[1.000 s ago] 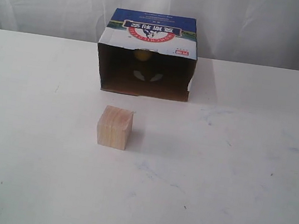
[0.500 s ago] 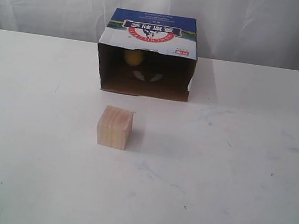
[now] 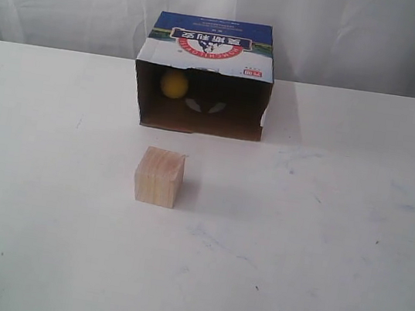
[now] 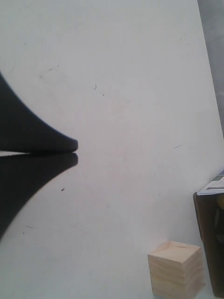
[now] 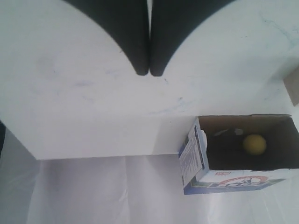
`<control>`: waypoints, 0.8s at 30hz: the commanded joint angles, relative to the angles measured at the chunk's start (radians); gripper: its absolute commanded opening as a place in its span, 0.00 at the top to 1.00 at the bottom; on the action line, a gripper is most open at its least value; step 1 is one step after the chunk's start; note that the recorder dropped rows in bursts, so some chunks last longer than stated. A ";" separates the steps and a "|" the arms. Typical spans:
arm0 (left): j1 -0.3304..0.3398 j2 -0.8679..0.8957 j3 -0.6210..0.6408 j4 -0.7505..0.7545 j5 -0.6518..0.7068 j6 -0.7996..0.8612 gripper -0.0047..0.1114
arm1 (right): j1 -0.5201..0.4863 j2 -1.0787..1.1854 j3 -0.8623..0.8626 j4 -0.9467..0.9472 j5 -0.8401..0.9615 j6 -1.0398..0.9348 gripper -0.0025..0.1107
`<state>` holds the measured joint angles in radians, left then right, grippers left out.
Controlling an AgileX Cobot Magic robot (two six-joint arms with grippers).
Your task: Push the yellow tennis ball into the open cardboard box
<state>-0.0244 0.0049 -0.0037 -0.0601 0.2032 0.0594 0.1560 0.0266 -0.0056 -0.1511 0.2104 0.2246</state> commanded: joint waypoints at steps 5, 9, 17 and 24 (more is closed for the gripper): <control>0.003 -0.005 0.004 -0.003 0.000 -0.007 0.96 | -0.007 -0.006 0.006 0.001 -0.024 -0.175 0.98; 0.003 -0.005 0.004 -0.003 0.000 -0.007 0.96 | -0.007 -0.006 0.006 0.001 -0.019 -0.179 0.98; 0.003 -0.005 0.004 -0.003 0.000 -0.007 0.96 | -0.007 -0.006 0.006 0.001 0.001 -0.179 0.98; 0.003 -0.005 0.004 -0.003 0.000 -0.007 0.96 | -0.007 -0.006 0.006 0.001 0.003 -0.179 0.98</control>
<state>-0.0244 0.0049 -0.0037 -0.0601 0.2032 0.0594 0.1560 0.0266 -0.0056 -0.1511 0.2141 0.0563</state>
